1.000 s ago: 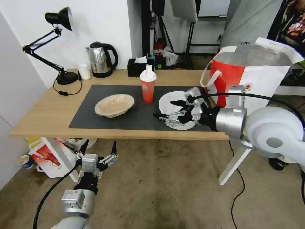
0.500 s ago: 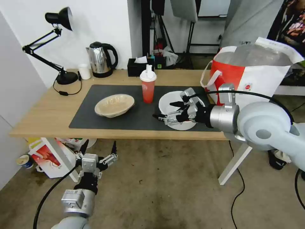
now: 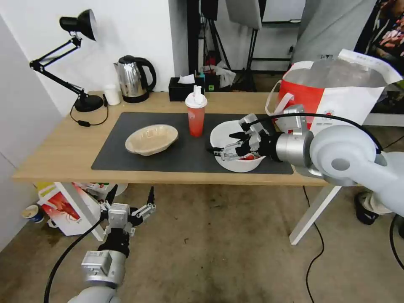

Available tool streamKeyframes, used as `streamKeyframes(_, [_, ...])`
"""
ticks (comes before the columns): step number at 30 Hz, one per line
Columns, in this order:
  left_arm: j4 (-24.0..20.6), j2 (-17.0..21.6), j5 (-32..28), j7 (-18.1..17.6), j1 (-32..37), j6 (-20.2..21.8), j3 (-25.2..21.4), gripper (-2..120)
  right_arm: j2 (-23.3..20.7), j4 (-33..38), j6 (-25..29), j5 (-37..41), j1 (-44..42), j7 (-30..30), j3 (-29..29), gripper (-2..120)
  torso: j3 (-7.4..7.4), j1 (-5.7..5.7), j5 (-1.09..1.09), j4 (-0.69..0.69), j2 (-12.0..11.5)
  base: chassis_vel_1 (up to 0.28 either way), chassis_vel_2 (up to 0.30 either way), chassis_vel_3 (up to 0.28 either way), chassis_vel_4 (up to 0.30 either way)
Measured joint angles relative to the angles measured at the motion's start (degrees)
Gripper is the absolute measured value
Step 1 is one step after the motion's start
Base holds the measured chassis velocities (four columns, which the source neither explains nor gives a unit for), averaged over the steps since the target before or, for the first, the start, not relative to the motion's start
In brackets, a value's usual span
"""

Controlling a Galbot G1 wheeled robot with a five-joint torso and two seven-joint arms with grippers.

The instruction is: Pick up the trash from the table and place it into the takeout bag.

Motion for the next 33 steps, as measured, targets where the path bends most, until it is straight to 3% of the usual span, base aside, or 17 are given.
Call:
streamKeyframes(9, [0.0, 0.0, 0.0, 0.0, 0.0, 0.0, 0.0, 100, 3.1, -2.3, -1.8, 1.7, 4.0, 2.3, -3.3, 100, 0.0, 0.0, 0.0, -0.01, 0.0, 0.0, 0.0, 0.0, 0.0])
streamKeyframes(16, [0.0, 0.0, 0.0, 0.0, 0.0, 0.0, 0.0, 100, 6.1, -4.3, -5.9, 8.3, 11.8, 7.2, -7.3, 100, 0.0, 0.0, -0.01, 0.0, 0.0, 0.0, 0.0, 0.0, 0.0])
streamKeyframes(33, [0.0, 0.0, 0.0, 0.0, 0.0, 0.0, 0.0, 100, 8.4, -5.5, -7.3, 9.8, 12.5, 12.6, -8.6, 100, 0.0, 0.0, 0.0, 0.0, 0.0, 0.0, 0.0, 0.0, 0.0])
